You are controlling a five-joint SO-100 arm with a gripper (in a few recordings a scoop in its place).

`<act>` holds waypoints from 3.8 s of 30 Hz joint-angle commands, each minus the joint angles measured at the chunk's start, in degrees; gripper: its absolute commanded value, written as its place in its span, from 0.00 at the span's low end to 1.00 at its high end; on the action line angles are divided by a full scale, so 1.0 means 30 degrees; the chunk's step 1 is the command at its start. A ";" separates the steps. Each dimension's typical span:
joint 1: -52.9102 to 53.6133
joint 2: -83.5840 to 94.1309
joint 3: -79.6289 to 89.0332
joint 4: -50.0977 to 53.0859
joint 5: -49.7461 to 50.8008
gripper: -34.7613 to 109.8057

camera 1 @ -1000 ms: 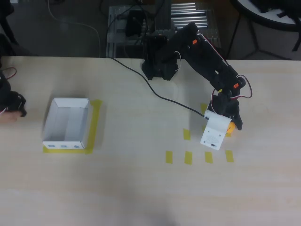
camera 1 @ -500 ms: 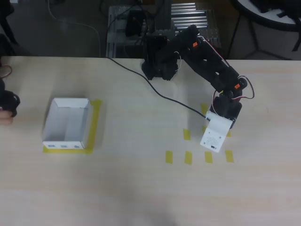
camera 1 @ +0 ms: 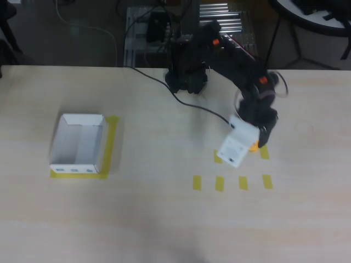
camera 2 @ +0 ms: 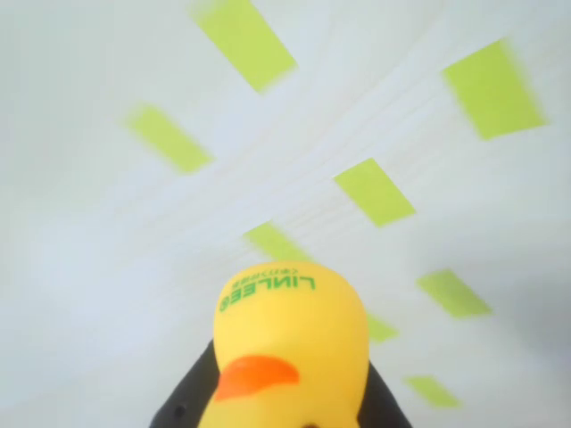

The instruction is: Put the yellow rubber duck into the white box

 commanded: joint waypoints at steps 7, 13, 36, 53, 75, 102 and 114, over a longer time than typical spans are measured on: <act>0.9551 1.5352 0.2227 0.0000 0.0352 0.24; 1.7578 1.7578 0.4980 -0.0938 0.0439 0.24; 2.8389 0.7559 0.7910 -1.1807 -0.0850 0.24; 2.8770 0.3193 1.0781 -1.8193 -0.5215 0.24; 2.8623 0.0703 0.9492 -1.8516 -0.5596 0.29; 2.8506 0.0703 0.9668 -1.8516 -0.6738 0.45; 2.8271 0.1143 0.9844 -1.8516 -0.6914 0.45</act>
